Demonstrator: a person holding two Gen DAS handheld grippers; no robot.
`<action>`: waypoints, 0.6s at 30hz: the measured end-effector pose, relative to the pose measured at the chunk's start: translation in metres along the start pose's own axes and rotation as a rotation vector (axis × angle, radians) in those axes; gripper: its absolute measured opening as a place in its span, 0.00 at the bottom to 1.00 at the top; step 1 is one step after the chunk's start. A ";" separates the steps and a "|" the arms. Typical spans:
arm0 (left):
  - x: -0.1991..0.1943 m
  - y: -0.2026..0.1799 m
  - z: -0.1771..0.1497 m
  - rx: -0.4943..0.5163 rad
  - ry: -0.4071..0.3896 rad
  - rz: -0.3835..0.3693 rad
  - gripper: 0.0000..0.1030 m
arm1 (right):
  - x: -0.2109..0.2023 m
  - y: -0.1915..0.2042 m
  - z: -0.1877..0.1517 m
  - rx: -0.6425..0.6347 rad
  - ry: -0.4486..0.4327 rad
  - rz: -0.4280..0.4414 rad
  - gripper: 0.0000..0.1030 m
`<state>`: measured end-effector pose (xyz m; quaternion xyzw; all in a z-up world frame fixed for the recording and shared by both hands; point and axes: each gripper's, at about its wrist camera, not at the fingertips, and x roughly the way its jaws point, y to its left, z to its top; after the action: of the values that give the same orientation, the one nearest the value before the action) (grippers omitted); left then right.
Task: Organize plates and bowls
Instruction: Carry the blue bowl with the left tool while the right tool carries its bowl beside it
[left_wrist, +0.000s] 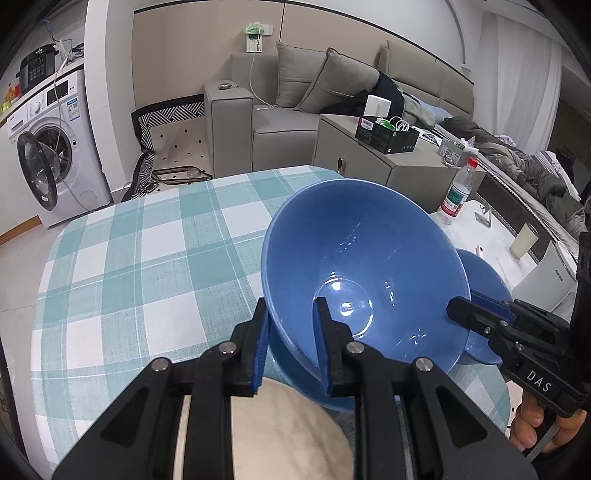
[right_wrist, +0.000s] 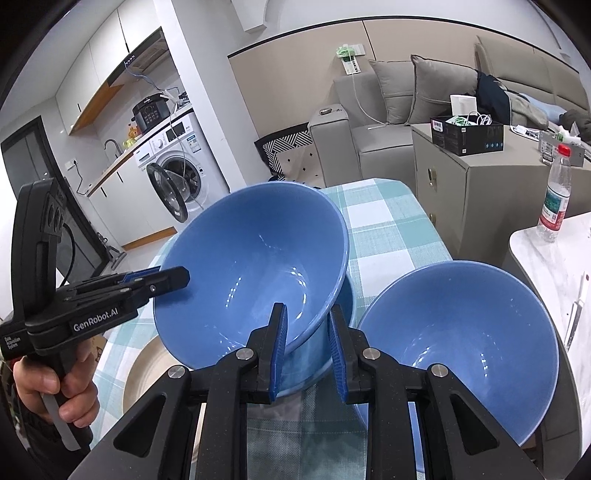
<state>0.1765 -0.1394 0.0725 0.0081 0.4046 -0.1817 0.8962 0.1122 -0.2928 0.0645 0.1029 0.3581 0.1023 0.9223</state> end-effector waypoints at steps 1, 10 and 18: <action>0.001 0.001 -0.001 -0.001 0.003 0.002 0.19 | 0.000 0.000 0.000 -0.001 0.001 0.001 0.22; 0.008 0.005 -0.008 -0.009 0.032 0.018 0.19 | 0.008 0.002 -0.001 -0.020 0.033 0.006 0.22; 0.014 0.005 -0.013 0.009 0.058 0.049 0.19 | 0.019 0.006 -0.005 -0.040 0.065 -0.012 0.22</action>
<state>0.1771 -0.1377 0.0526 0.0273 0.4294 -0.1615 0.8881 0.1220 -0.2817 0.0506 0.0790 0.3862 0.1071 0.9128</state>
